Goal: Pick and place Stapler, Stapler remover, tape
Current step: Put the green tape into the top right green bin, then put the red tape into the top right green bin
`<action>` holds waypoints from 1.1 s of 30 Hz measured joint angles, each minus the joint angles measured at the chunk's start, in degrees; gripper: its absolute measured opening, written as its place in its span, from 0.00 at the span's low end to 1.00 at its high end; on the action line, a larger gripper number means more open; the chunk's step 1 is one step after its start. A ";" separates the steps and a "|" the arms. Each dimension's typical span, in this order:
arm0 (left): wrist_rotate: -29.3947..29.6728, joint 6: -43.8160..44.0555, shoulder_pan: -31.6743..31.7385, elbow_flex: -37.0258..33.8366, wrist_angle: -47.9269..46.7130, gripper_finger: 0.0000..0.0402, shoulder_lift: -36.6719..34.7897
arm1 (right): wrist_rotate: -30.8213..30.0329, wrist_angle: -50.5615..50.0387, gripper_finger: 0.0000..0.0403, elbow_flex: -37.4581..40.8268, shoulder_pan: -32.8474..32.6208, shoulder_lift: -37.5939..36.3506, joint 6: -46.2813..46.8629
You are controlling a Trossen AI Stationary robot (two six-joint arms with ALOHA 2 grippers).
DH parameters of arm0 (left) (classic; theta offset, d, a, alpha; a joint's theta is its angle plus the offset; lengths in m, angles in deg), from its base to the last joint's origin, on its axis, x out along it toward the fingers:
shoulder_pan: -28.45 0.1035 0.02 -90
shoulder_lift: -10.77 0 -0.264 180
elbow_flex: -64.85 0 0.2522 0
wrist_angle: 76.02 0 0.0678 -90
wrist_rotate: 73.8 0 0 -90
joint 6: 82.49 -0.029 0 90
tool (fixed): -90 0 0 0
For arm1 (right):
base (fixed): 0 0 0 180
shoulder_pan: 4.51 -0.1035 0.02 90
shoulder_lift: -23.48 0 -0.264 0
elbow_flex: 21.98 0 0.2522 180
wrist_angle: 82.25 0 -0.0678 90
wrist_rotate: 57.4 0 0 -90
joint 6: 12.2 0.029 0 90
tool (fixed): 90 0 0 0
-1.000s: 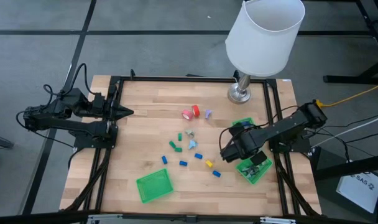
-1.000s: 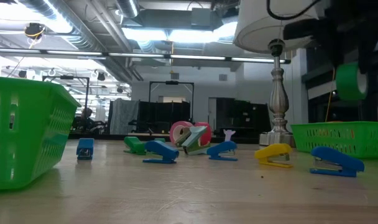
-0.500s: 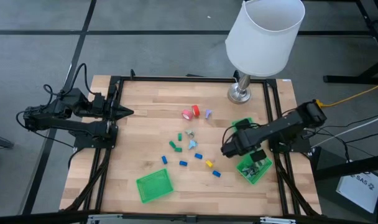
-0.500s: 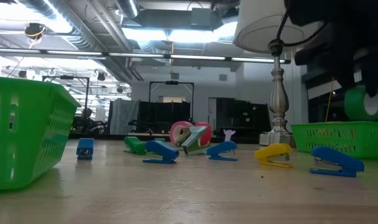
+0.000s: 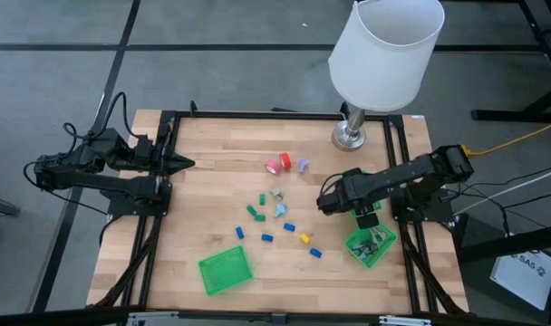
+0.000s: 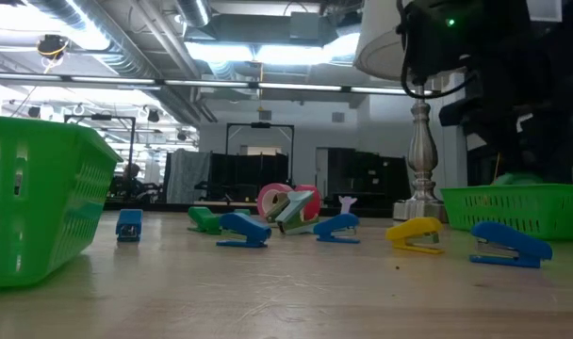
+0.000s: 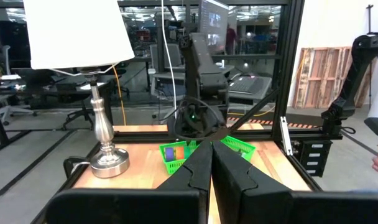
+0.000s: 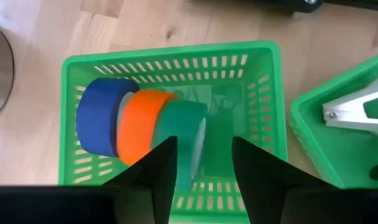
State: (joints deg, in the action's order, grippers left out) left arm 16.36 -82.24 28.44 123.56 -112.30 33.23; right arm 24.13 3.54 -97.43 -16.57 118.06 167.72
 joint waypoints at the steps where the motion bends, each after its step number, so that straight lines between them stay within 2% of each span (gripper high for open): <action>1: 0.00 0.00 -0.02 -0.01 0.00 0.02 0.00 | 0.08 -0.05 0.40 0.10 0.25 0.00 -0.33; 10: 0.00 0.00 -0.02 0.00 0.00 0.02 0.00 | -0.83 -1.61 0.53 -0.37 2.39 0.02 -3.32; 17: 0.00 0.00 -0.02 0.00 0.00 0.02 0.02 | -2.47 -9.57 0.67 -7.38 2.55 0.02 -6.49; 21: 0.00 0.00 0.00 0.00 0.00 0.02 0.01 | -2.54 -9.61 0.75 -10.55 2.55 0.04 -7.50; 23: 0.00 0.00 -0.02 0.00 0.00 0.02 0.00 | -4.59 -9.54 0.78 -11.45 2.55 0.02 -11.64; 27: 0.01 0.00 -0.02 0.00 0.00 0.02 0.01 | -10.10 -8.88 0.82 -12.33 2.55 0.04 -26.16; 33: 0.00 0.00 0.00 0.00 0.00 0.02 0.00 | -16.14 -3.59 0.85 -12.58 2.70 0.04 -42.15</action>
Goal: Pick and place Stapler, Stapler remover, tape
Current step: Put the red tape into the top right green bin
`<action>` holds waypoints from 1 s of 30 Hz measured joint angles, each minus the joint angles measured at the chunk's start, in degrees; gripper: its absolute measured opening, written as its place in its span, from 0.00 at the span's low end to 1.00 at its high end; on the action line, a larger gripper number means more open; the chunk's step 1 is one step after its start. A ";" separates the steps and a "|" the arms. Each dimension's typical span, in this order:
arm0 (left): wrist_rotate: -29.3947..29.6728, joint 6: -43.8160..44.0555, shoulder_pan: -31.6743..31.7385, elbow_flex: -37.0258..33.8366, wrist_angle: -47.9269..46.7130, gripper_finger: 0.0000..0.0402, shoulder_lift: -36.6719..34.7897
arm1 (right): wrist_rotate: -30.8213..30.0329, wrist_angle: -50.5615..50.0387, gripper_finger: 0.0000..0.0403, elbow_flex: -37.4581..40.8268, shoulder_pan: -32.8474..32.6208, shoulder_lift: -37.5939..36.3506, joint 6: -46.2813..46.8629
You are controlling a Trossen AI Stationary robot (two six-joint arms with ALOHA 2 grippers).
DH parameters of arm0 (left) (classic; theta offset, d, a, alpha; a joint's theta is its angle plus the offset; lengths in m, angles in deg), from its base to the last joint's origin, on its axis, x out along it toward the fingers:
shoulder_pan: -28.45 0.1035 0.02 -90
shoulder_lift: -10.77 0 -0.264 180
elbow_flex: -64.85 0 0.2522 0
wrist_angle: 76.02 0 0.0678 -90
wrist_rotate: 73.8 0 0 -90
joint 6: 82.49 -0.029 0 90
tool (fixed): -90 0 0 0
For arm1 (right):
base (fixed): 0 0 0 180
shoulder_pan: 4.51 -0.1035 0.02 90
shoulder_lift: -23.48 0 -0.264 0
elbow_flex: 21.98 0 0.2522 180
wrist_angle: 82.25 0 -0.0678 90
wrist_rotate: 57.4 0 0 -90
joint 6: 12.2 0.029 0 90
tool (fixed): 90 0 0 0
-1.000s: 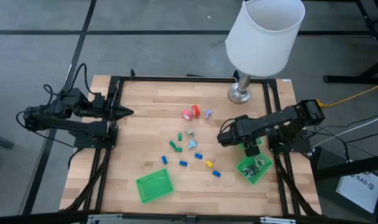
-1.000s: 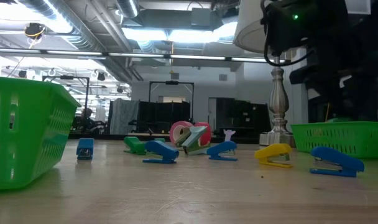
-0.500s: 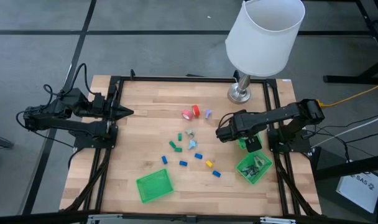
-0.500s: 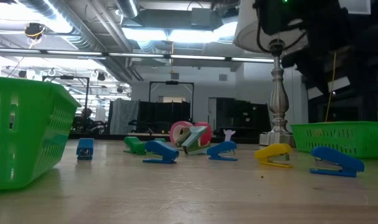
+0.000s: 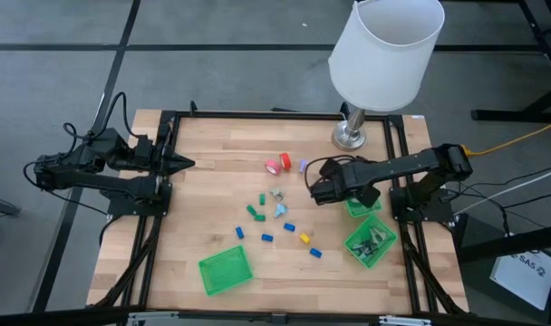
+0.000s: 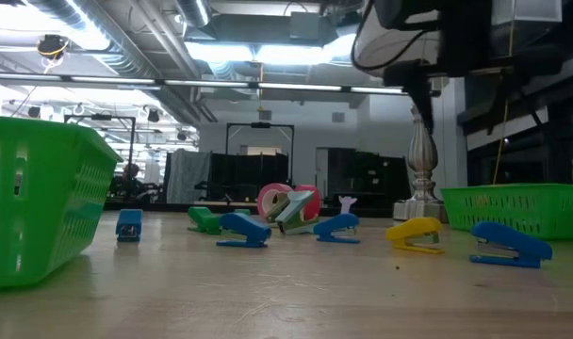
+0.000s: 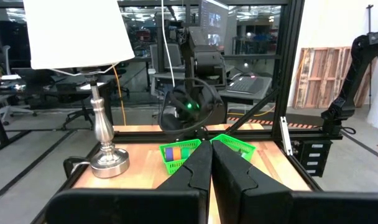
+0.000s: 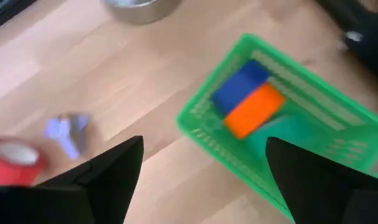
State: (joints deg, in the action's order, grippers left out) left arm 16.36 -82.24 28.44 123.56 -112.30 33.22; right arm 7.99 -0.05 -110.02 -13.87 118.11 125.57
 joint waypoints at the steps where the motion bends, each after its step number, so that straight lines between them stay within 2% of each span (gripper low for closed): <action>1: 0.00 0.00 -0.02 0.00 0.00 0.02 0.00 | -0.66 0.92 0.85 0.00 0.00 0.00 -2.15; 11: 0.00 0.00 0.00 0.00 0.00 0.02 0.02 | -6.92 11.00 0.85 0.00 0.00 0.00 -23.73; 17: 0.00 0.00 0.00 0.00 0.00 0.02 0.00 | -11.17 18.58 0.85 0.00 0.43 0.00 -29.24; 23: 0.01 0.00 -0.01 0.00 0.00 0.02 0.02 | -11.79 25.71 0.85 0.00 3.40 0.01 -37.59; 30: 0.00 0.00 -0.01 -0.01 0.00 0.02 0.02 | -11.38 34.99 0.85 0.02 7.25 1.52 -51.68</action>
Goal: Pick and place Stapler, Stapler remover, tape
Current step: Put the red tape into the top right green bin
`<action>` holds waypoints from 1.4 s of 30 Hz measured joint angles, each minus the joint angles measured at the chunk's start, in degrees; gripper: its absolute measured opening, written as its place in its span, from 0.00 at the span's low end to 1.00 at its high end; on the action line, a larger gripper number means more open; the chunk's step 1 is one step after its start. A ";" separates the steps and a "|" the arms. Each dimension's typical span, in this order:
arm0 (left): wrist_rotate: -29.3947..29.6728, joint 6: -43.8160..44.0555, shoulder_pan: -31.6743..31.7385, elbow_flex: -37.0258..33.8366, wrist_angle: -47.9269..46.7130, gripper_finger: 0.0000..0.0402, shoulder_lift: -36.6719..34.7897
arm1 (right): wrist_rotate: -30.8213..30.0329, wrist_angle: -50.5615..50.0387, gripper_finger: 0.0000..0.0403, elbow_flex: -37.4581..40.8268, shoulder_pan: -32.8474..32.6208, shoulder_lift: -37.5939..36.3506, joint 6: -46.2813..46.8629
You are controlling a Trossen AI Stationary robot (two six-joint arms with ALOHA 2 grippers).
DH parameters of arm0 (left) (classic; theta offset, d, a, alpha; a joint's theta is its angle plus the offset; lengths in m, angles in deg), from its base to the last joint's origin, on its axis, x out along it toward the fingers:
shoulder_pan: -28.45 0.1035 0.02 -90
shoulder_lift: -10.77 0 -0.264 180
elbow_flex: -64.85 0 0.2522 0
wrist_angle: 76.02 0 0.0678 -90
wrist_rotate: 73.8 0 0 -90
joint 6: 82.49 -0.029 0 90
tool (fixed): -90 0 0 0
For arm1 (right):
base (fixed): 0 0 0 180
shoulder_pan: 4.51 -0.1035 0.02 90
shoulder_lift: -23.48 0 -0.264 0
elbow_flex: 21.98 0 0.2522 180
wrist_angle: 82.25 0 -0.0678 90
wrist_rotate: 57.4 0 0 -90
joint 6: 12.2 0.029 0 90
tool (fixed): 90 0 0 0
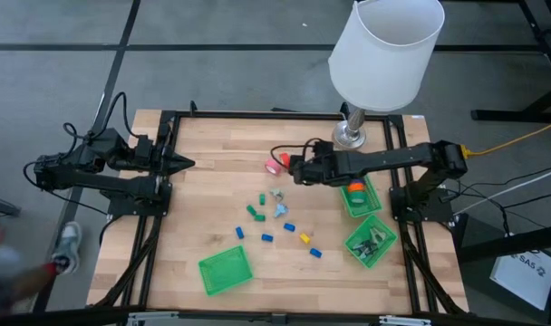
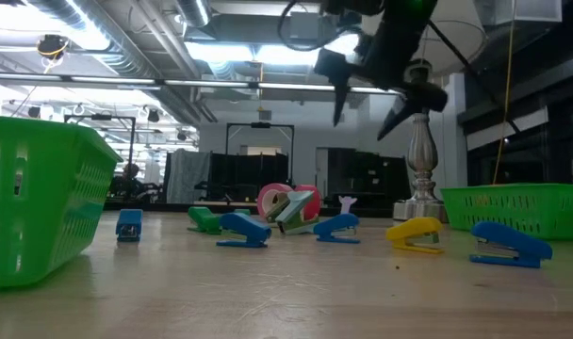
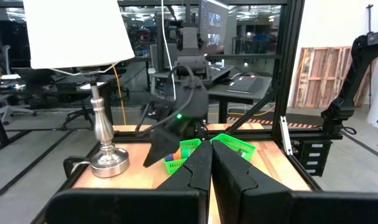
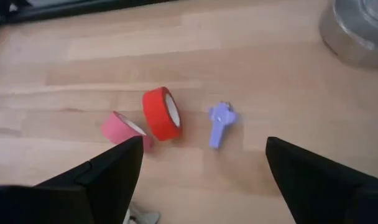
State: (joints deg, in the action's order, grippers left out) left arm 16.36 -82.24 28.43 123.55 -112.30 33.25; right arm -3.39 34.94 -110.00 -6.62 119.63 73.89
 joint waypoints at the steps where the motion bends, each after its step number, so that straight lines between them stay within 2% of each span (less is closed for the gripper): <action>1: 0.00 0.00 -0.01 0.01 0.00 0.02 -0.01 | -0.02 1.15 0.85 0.00 0.54 0.29 -2.56; 8: 0.02 0.00 0.00 -0.01 0.00 0.02 0.00 | -0.02 9.42 0.85 -0.02 3.45 2.78 -17.67; 14: 0.00 0.00 -0.01 -0.01 -0.02 0.02 0.00 | 0.10 15.55 0.85 -0.02 5.24 5.89 -25.16; 21: 0.01 0.00 0.01 -0.01 -0.01 0.02 -0.02 | 3.36 21.73 0.85 -0.02 6.56 9.47 -35.46; 27: 0.00 0.00 0.01 -0.01 0.00 0.02 -0.02 | 4.58 26.35 0.85 0.00 7.81 12.83 -37.14; 37: 0.00 0.00 -0.01 -0.01 0.00 0.02 -0.02 | 9.24 27.15 0.85 -0.02 9.39 16.30 -37.70; 42: 0.02 0.00 -0.01 -0.01 0.00 0.02 -0.02 | 9.70 27.30 0.85 -0.06 9.62 16.62 -38.47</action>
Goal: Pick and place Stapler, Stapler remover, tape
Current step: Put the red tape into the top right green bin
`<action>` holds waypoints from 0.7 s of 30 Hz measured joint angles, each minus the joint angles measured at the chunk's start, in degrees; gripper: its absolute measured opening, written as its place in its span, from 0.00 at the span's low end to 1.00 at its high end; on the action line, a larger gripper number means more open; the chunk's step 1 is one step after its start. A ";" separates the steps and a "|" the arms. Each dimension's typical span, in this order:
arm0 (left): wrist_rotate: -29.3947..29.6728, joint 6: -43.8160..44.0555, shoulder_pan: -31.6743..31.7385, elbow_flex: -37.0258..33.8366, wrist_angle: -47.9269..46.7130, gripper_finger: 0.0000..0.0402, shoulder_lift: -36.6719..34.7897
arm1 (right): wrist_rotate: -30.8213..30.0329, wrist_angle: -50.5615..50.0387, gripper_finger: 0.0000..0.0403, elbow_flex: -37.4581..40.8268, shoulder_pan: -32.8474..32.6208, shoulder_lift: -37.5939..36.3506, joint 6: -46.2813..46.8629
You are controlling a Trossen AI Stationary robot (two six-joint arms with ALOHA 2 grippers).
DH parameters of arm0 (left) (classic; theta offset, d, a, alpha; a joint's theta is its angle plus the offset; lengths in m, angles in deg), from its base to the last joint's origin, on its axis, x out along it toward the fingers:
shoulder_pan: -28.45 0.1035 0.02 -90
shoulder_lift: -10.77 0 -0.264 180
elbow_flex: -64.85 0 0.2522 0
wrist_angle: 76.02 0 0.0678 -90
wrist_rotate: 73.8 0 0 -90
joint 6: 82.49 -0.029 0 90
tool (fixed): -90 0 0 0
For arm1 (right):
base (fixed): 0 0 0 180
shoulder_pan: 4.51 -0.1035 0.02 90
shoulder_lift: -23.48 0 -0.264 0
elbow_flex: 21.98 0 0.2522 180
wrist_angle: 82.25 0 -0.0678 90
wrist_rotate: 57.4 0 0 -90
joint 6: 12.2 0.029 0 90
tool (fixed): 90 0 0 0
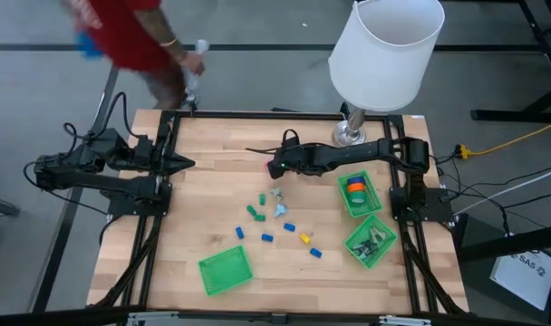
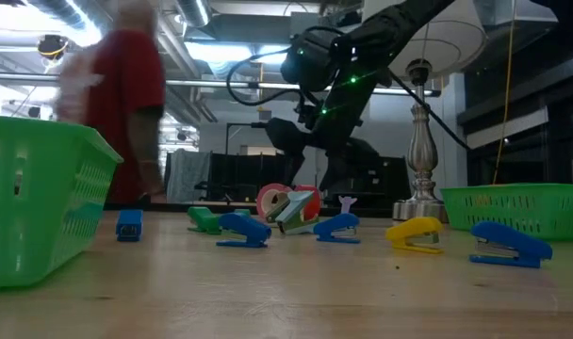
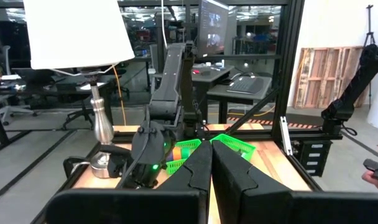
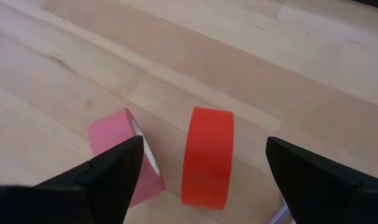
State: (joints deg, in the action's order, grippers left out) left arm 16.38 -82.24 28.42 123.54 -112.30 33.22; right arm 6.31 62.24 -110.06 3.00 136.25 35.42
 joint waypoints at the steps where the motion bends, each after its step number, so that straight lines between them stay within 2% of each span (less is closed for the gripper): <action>1: -0.02 0.00 0.01 0.00 -0.02 0.02 0.02 | 0.01 -0.11 0.85 0.00 0.02 0.00 0.01; 12: -0.02 0.00 0.00 0.00 -0.02 0.02 0.00 | 1.67 -0.36 0.85 2.14 0.87 0.28 0.17; 21: -0.02 0.00 0.00 0.00 0.00 0.02 0.01 | 2.80 0.92 0.85 3.67 2.05 0.24 6.28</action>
State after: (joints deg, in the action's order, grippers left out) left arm 16.36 -82.24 28.42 123.54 -112.30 33.24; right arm 9.11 63.17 -106.39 5.05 136.49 41.70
